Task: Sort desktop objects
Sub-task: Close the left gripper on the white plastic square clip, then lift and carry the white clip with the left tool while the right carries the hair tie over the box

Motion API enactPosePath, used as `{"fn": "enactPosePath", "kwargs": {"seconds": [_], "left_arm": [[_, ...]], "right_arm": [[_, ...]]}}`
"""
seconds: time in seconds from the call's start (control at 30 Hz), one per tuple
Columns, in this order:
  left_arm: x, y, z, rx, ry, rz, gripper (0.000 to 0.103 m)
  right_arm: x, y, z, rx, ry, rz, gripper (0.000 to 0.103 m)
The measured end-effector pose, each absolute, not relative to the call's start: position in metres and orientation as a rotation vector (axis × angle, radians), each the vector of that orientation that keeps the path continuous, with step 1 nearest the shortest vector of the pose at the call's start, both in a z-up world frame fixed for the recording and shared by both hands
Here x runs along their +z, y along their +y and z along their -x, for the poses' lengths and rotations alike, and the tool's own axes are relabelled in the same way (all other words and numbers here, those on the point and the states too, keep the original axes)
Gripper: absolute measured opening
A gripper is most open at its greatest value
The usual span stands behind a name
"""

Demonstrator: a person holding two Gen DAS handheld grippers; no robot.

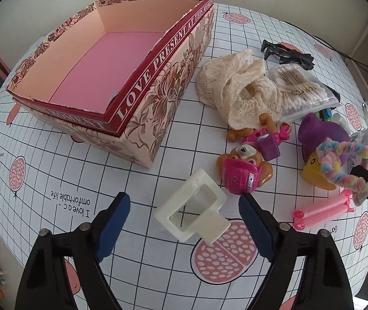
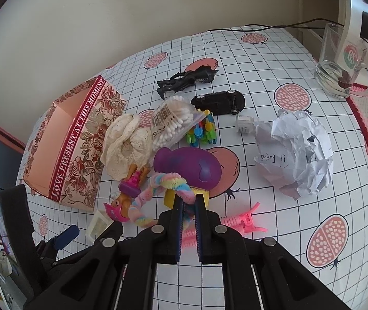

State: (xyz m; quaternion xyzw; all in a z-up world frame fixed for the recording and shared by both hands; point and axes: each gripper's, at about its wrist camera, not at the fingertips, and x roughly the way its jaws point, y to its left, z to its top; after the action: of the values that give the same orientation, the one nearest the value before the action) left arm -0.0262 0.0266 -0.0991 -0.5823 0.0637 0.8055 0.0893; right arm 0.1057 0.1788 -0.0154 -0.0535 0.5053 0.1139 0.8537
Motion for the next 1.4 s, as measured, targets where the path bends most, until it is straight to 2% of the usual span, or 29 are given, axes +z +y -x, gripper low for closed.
{"fn": "enactPosePath", "kwargs": {"seconds": [0.17, 0.23, 0.37, 0.43, 0.5, 0.93, 1.4], "left_arm": [[-0.102, 0.027, 0.026, 2.385, 0.205, 1.748, 0.084], [-0.103, 0.026, 0.027, 2.378, 0.197, 1.752, 0.075], [-0.105, 0.026, 0.028, 2.362, 0.194, 1.766, 0.073], [-0.105, 0.026, 0.028, 2.361, 0.192, 1.765, 0.062], [-0.105, 0.026, 0.028, 2.355, 0.186, 1.765, 0.059], [-0.092, 0.029, 0.027, 2.401, 0.155, 1.689, 0.058], [-0.02, 0.013, 0.016, 2.51, -0.095, 1.345, 0.058]], "right_arm": [[-0.017, 0.179, -0.106, 0.225, 1.071, 0.108, 0.009], [-0.017, 0.179, -0.106, 0.22, 1.071, 0.109, 0.009], [-0.017, 0.18, -0.106, 0.212, 1.071, 0.109, 0.009], [-0.017, 0.18, -0.106, 0.206, 1.071, 0.107, 0.009], [-0.017, 0.181, -0.106, 0.204, 1.072, 0.107, 0.009], [-0.014, 0.181, -0.104, 0.179, 1.043, 0.098, 0.009], [0.041, 0.193, -0.085, 0.196, 0.76, 0.102, 0.009]]}}
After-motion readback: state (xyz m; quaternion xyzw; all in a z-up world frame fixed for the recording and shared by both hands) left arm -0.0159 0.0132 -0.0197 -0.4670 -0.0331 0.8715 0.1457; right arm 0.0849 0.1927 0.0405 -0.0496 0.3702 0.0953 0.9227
